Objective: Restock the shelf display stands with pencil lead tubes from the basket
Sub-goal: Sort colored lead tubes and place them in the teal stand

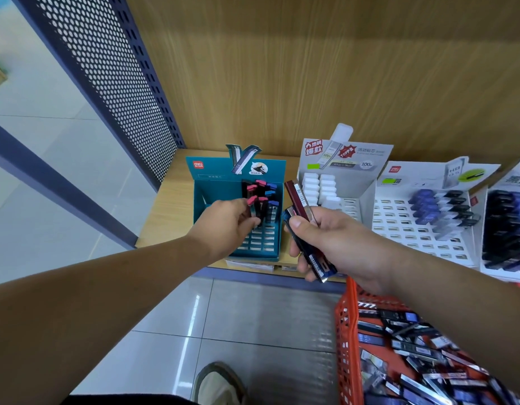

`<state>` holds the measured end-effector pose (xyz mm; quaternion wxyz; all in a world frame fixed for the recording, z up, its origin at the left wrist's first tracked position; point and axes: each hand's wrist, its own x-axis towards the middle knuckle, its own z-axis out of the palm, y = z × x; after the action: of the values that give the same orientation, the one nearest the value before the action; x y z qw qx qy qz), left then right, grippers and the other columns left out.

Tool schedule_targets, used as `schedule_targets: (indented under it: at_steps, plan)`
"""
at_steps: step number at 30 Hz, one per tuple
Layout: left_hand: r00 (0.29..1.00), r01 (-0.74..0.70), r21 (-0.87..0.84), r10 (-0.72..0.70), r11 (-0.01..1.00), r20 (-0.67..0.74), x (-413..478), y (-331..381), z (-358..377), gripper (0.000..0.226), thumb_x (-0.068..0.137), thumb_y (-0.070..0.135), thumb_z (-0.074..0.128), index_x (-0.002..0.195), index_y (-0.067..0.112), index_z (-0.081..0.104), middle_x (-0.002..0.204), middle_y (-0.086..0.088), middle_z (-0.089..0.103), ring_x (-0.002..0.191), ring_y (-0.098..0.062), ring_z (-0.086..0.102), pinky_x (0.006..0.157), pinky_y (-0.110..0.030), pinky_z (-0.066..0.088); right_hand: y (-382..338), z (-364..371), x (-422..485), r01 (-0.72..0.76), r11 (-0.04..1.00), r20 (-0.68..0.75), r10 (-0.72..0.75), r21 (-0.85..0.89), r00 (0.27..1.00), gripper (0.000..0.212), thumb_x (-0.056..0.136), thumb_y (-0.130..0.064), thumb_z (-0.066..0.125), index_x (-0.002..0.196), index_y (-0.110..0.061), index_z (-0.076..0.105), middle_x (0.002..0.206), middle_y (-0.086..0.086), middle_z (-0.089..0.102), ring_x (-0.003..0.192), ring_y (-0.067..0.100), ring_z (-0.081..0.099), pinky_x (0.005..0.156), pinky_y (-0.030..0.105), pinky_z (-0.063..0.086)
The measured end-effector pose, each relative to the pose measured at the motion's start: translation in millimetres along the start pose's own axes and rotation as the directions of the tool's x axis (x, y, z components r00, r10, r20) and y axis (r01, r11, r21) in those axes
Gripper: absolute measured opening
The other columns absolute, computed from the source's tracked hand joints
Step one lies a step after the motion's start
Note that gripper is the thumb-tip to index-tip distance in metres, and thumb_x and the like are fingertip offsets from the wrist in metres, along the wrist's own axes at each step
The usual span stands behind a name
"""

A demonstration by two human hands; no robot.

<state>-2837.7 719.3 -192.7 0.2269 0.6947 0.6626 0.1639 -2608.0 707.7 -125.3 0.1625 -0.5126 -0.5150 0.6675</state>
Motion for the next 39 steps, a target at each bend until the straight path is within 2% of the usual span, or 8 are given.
schedule_targets:
  at_steps: [6, 12, 15, 18, 22, 29, 34, 39]
  plan:
    - [0.999, 0.024, -0.032, -0.025, 0.999, -0.026, -13, 3, -12, 0.034, 0.089, 0.015, 0.067, 0.066, 0.011, 0.043, 0.065, -0.003, 0.052, 0.059, -0.017, 0.046, 0.055, -0.033, 0.039, -3, 0, -1, -0.013, 0.999, -0.018, 0.014, 0.04, 1.0, 0.025, 0.107, -0.037, 0.053, 0.103, -0.014, 0.06, 0.084, 0.008, 0.069, 0.067, 0.022, 0.061, 0.063, 0.039, 0.056]
    - [0.974, 0.218, -0.312, -0.226, 0.925, 0.009, -10, 10, -27, 0.026, 0.082, 0.021, 0.085, 0.079, 0.012, 0.061, 0.072, -0.004, 0.068, 0.061, -0.013, 0.06, 0.056, -0.03, 0.048, -6, 4, -1, -0.014, 0.996, -0.018, 0.015, 0.087, 1.0, 0.025, 0.107, -0.036, 0.053, 0.107, -0.012, 0.06, 0.078, 0.007, 0.067, 0.065, 0.022, 0.06, 0.058, 0.035, 0.056]
    - [0.949, 0.304, -0.5, -0.305, 0.811, 0.083, -11, 15, -34, 0.043, 0.077, 0.012, 0.091, 0.099, 0.01, 0.054, 0.076, -0.009, 0.064, 0.058, -0.018, 0.064, 0.049, -0.027, 0.051, -7, 5, -1, -0.005, 0.997, -0.022, 0.007, 0.079, 1.0, 0.025, 0.107, -0.036, 0.053, 0.104, -0.011, 0.059, 0.078, 0.008, 0.068, 0.063, 0.022, 0.06, 0.055, 0.034, 0.054]
    - [0.954, 0.29, -0.57, -0.279, 0.768, 0.108, -11, 15, -36, 0.038, 0.08, 0.007, 0.087, 0.108, 0.007, 0.061, 0.077, -0.015, 0.07, 0.061, -0.025, 0.071, 0.055, -0.035, 0.062, -10, 5, -1, 0.003, 0.997, -0.035, -0.001, 0.074, 0.999, 0.025, 0.107, -0.037, 0.053, 0.105, -0.013, 0.06, 0.08, 0.008, 0.069, 0.065, 0.021, 0.061, 0.056, 0.034, 0.054]
    - [0.973, 0.23, -0.554, -0.199, 0.8, 0.118, -10, 9, -30, 0.012, 0.097, 0.005, 0.068, 0.109, 0.006, 0.071, 0.099, -0.014, 0.077, 0.09, -0.023, 0.077, 0.076, -0.03, 0.064, -12, 5, -2, 0.009, 0.999, -0.039, -0.007, 0.047, 0.999, 0.024, 0.108, -0.037, 0.052, 0.104, -0.015, 0.06, 0.082, 0.007, 0.069, 0.066, 0.02, 0.063, 0.058, 0.034, 0.056]
    - [0.985, 0.171, -0.421, -0.144, 0.891, 0.096, -2, 1, -17, 0.022, 0.1, 0.006, 0.061, 0.102, 0.028, 0.063, 0.092, 0.002, 0.078, 0.091, -0.012, 0.075, 0.088, -0.041, 0.063, -9, 3, 0, -0.009, 1.0, -0.025, 0.009, 0.011, 1.0, 0.023, 0.108, -0.037, 0.052, 0.099, -0.018, 0.06, 0.086, 0.009, 0.07, 0.069, 0.021, 0.062, 0.062, 0.036, 0.058]
    - [0.991, 0.126, -0.293, -0.11, 0.948, 0.071, -4, -1, -11, 0.024, 0.099, 0.011, 0.064, 0.101, 0.035, 0.06, 0.089, 0.006, 0.077, 0.088, -0.015, 0.074, 0.084, -0.046, 0.062, -10, 2, 0, 0.003, 1.0, -0.027, -0.003, 0.014, 1.0, 0.023, 0.108, -0.036, 0.052, 0.099, -0.017, 0.06, 0.084, 0.009, 0.069, 0.067, 0.021, 0.062, 0.06, 0.036, 0.056]
    - [0.997, 0.055, -0.016, -0.054, 0.998, 0.049, 0, 11, -9, 0.022, 0.102, 0.018, 0.058, 0.121, 0.026, 0.049, 0.091, -0.001, 0.072, 0.083, -0.019, 0.068, 0.077, -0.044, 0.057, -9, 2, 0, 0.007, 1.0, -0.025, -0.007, 0.005, 1.0, 0.023, 0.108, -0.036, 0.052, 0.104, -0.015, 0.06, 0.082, 0.007, 0.069, 0.068, 0.021, 0.062, 0.061, 0.037, 0.056]
